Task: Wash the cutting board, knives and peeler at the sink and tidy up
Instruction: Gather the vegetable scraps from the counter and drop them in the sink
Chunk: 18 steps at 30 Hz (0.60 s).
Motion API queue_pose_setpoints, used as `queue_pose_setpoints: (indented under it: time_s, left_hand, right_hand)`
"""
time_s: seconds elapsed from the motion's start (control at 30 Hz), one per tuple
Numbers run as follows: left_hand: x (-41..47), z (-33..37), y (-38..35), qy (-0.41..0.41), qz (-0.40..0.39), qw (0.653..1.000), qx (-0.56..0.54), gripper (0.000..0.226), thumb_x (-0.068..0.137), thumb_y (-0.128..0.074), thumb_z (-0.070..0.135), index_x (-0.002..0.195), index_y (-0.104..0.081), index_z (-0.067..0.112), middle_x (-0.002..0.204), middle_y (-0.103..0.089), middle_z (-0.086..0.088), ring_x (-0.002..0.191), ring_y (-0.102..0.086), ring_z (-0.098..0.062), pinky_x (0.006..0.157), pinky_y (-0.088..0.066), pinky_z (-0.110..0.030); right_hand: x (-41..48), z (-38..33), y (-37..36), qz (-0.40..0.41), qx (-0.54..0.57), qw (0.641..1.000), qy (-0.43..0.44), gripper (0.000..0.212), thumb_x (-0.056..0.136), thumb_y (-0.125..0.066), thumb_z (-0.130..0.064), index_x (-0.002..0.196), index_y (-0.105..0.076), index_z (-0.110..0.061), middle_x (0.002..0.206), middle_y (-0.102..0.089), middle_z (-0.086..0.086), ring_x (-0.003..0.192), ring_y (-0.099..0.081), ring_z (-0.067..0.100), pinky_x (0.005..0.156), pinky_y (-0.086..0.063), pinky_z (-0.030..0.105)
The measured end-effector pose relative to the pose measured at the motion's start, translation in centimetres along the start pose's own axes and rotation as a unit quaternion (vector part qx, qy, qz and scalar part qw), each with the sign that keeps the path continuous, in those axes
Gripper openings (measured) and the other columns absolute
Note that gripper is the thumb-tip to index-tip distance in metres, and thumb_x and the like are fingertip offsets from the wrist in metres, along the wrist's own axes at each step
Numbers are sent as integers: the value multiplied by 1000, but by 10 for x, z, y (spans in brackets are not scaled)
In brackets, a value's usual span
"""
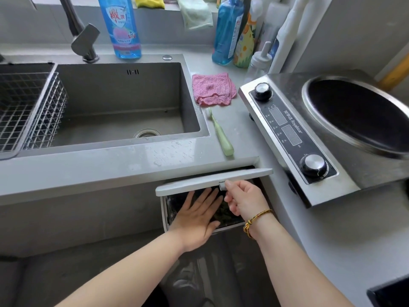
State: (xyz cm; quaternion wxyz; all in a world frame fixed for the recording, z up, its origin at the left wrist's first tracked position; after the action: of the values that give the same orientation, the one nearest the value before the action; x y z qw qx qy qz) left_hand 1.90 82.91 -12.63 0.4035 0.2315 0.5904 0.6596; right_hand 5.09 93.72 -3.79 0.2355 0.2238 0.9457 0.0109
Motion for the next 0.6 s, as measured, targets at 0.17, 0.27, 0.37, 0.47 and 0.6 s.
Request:
queue_pose_setpoints:
  time_s: [0.17, 0.27, 0.37, 0.47, 0.6]
  left_hand:
    - [0, -3, 2, 9, -5, 1000, 11, 66, 87, 4, 52, 146, 12, 23, 150, 22, 9, 124, 34, -4, 99, 37, -26]
    - [-7, 1, 3, -25, 13, 1000, -11, 77, 76, 12, 51, 147, 8, 23, 148, 23, 8, 125, 34, -6, 95, 38, -21]
    - [-14, -2, 13, 5, 130, 989, -64, 72, 81, -5, 45, 147, -20, 19, 152, -4, 2, 142, 3, -12, 105, 28, -18]
    - [-19, -4, 14, 11, 184, 978, -93, 46, 84, -36, 32, 124, -52, 16, 128, -58, -6, 124, -40, -19, 111, -8, -28]
    - [-20, -7, 0, 11, 175, 984, -41, 46, 79, -36, 32, 108, -69, 18, 112, -68, -1, 104, -64, -16, 101, -35, -25]
  right_hand:
    - [0, -1, -2, 8, -1, 1000, 1, 25, 93, -50, -18, 68, -51, -14, 56, -48, -1, 31, -35, 0, 35, -30, 9]
    - [-1, 0, -1, 7, -4, 1000, 2, 27, 93, -50, -17, 67, -50, -14, 55, -48, -1, 30, -35, -1, 35, -30, 9]
    - [-3, 2, -2, 12, -19, 1000, 3, 27, 93, -49, -17, 66, -50, -15, 55, -48, -1, 32, -35, 0, 35, -30, 9]
    - [-5, 3, -2, 11, -27, 1000, -1, 26, 93, -49, -15, 67, -50, -14, 55, -46, -1, 34, -35, 2, 35, -30, 10]
    - [-6, 2, -1, 10, -47, 999, -8, 25, 93, -48, -15, 68, -51, -14, 55, -47, -2, 38, -35, 4, 35, -31, 10]
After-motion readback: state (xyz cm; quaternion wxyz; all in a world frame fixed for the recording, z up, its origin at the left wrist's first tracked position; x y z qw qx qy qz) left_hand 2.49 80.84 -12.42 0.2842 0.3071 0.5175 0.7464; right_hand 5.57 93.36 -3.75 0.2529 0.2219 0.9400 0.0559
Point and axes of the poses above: each hand's wrist, its own x-axis towards the middle knuckle, its own y-axis out of the back of the hand, z = x × y, the point moved 3 cm from there along x, towards the middle knuckle
